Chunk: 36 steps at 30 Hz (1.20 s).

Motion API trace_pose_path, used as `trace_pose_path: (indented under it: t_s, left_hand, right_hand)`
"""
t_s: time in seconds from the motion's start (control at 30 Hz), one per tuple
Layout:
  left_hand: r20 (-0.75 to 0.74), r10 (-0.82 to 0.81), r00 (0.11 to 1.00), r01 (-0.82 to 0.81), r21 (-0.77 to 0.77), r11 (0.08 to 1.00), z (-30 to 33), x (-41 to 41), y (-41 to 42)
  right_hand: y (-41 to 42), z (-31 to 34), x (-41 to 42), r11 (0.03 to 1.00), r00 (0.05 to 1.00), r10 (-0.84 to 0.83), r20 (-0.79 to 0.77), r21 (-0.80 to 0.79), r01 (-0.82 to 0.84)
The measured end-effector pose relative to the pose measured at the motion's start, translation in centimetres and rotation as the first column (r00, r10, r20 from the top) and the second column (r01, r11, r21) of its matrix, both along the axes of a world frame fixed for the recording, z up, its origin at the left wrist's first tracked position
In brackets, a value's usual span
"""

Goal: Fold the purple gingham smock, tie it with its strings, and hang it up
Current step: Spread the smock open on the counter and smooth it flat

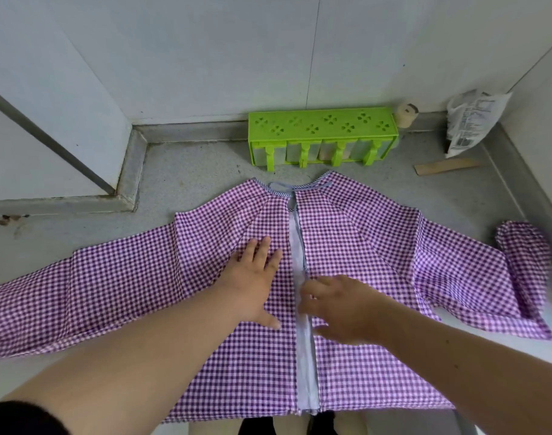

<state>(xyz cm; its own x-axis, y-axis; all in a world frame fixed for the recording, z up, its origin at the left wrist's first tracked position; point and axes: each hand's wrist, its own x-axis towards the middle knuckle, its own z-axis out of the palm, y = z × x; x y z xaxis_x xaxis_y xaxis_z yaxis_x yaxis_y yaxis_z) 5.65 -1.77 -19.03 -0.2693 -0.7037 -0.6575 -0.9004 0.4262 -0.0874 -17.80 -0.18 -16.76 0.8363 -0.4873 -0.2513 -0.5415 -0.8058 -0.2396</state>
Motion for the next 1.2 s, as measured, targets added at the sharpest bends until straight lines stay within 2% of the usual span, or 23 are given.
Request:
trace_pose_path:
  t_s: [0.1, 0.13, 0.33, 0.43, 0.57, 0.7, 0.8, 0.9, 0.97, 1.07, 1.13, 1.2]
  left_hand:
    - [0.009, 0.028, 1.000, -0.029, 0.014, 0.999, -0.1, -0.5, 0.0]
    - [0.010, 0.040, 0.999, -0.040, 0.017, 0.999, -0.1, -0.6, 0.2]
    - [0.003, 0.069, 0.998, -0.069, 0.026, 0.997, -0.1, -0.6, 0.3]
    - [0.013, 0.079, 0.997, -0.079, 0.030, 0.996, 0.0, -0.7, 0.3]
    - [0.013, 0.087, 0.996, -0.088, 0.032, 0.996, 0.1, -0.9, 0.3]
    - [0.011, 0.093, 0.996, -0.093, 0.038, 0.995, 0.2, -0.8, 0.4]
    - [0.014, 0.089, 0.996, -0.089, 0.035, 0.995, 0.2, -0.9, 0.4]
    - [0.006, 0.090, 0.996, -0.090, 0.023, 0.996, 0.1, -0.8, 0.3]
    - [0.002, 0.090, 0.996, -0.090, 0.022, 0.996, 0.1, -0.8, 0.3]
    - [-0.015, 0.091, 0.996, -0.090, 0.037, 0.995, 0.1, -0.6, 0.4]
    - [-0.065, 0.102, 0.993, -0.099, 0.040, 0.994, 0.5, -0.4, 0.1]
    - [-0.164, 0.122, 0.979, -0.125, -0.010, 0.992, 1.1, 0.2, -0.7]
  right_hand:
    - [2.6, -0.2, -0.6, 0.957, 0.972, 0.188, -0.141, 0.249, -0.149]
    - [3.2, -0.2, -0.6, 0.949, 0.962, 0.218, -0.164, 0.264, -0.170]
    - [4.7, -0.4, 0.0, 0.941, 0.936, 0.323, -0.136, 0.151, -0.303]
    - [5.0, -0.1, 0.7, 0.936, 0.942, 0.318, -0.110, 0.193, -0.293]
    - [5.3, -0.2, 1.9, 0.934, 0.948, 0.316, -0.032, 0.185, -0.305]
    - [5.7, -0.7, 2.6, 0.937, 0.947, 0.321, -0.024, 0.156, -0.314]
    - [6.1, -1.3, 2.5, 0.963, 0.965, 0.262, -0.016, 0.063, -0.261]
    - [6.4, -2.3, 2.2, 0.996, 0.995, 0.079, -0.062, -0.029, -0.081]
    - [6.2, -2.4, 2.1, 0.999, 0.993, -0.046, -0.108, -0.013, 0.045]
    - [5.3, -1.1, 2.0, 0.967, 0.962, -0.204, -0.183, 0.112, 0.227]
    - [4.6, -0.7, 1.6, 0.959, 0.960, -0.229, -0.161, 0.130, 0.251]
    - [3.5, -0.6, 1.1, 0.960, 0.958, -0.262, -0.115, 0.074, 0.272]
